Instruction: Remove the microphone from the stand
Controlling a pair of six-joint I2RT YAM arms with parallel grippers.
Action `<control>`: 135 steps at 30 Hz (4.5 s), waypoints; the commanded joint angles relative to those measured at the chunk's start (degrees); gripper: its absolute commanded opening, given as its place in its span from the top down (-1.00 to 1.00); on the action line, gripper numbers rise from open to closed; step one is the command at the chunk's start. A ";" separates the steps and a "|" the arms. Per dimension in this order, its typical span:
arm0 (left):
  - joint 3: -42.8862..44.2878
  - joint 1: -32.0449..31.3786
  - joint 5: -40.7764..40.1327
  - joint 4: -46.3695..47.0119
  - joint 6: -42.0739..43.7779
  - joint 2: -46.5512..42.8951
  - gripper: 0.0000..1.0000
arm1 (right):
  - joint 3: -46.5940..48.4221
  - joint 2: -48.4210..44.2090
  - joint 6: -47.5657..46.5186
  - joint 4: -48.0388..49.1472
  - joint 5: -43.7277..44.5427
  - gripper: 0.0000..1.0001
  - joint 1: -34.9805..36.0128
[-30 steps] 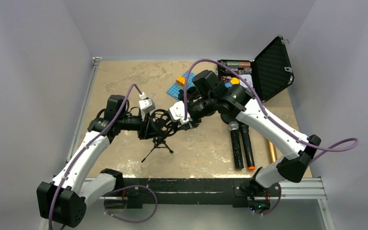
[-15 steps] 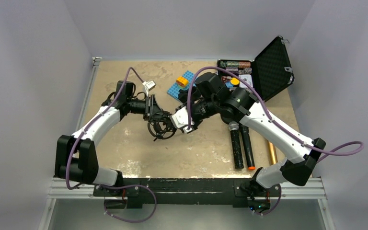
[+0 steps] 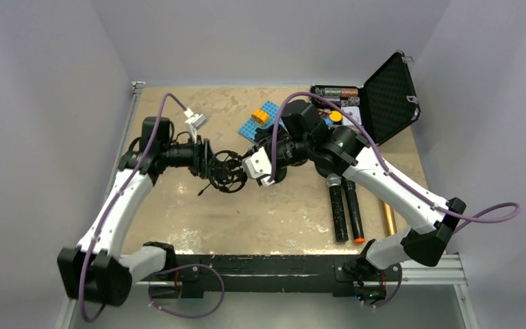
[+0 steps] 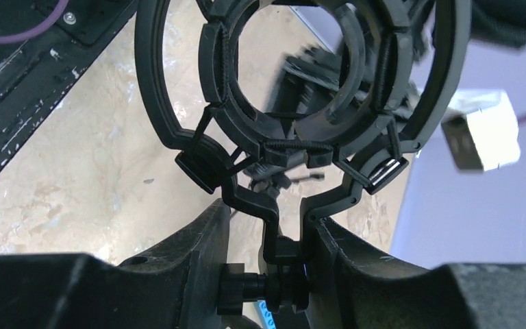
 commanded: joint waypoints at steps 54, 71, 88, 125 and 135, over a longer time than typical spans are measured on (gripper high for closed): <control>-24.93 -10.60 -5.54 10.93 90.42 -26.39 -0.21 | 3.46 6.14 26.28 5.84 -12.79 0.95 -3.18; -32.55 -10.60 -12.01 -0.35 93.89 -32.51 -0.14 | 3.15 6.29 25.57 5.84 -12.03 0.96 -3.19; -23.27 -10.86 -9.96 8.71 85.08 -34.45 -0.16 | 2.70 5.91 25.72 6.36 -11.40 0.96 -3.19; -25.37 -13.50 -11.10 16.50 83.72 -26.06 0.58 | 2.65 7.17 27.42 7.84 -10.85 0.98 -3.20; -21.76 -11.41 -18.06 16.96 43.76 -25.02 1.00 | 2.71 6.61 23.65 6.02 -10.45 0.99 -3.23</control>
